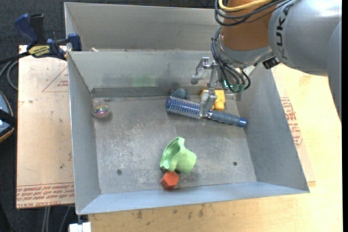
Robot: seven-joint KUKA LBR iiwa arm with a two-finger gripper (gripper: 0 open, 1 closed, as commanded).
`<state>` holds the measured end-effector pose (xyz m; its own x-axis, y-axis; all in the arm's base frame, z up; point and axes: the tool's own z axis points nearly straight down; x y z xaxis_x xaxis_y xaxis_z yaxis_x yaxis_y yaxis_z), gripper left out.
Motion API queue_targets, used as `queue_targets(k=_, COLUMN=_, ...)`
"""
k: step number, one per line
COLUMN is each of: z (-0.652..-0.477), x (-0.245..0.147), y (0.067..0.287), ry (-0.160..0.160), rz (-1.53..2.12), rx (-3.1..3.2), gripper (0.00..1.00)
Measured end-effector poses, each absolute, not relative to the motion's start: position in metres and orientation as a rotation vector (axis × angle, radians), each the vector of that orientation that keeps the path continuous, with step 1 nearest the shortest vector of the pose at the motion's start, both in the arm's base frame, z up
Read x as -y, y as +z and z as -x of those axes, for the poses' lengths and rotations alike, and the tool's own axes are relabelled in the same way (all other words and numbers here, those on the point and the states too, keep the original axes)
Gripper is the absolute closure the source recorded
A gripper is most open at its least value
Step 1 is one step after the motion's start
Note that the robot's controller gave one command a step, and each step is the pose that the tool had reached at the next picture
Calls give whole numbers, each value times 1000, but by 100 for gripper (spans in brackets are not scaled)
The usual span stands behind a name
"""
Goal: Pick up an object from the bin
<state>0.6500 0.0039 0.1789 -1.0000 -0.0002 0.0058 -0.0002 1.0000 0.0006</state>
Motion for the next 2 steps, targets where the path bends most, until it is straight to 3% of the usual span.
queue_targets(k=1, z=-640, x=6, y=85, ry=-2, rz=6, rx=3152, gripper=0)
queue_targets(k=2, z=-633, x=-9, y=78, ry=3, rz=328, rx=3139, gripper=0)
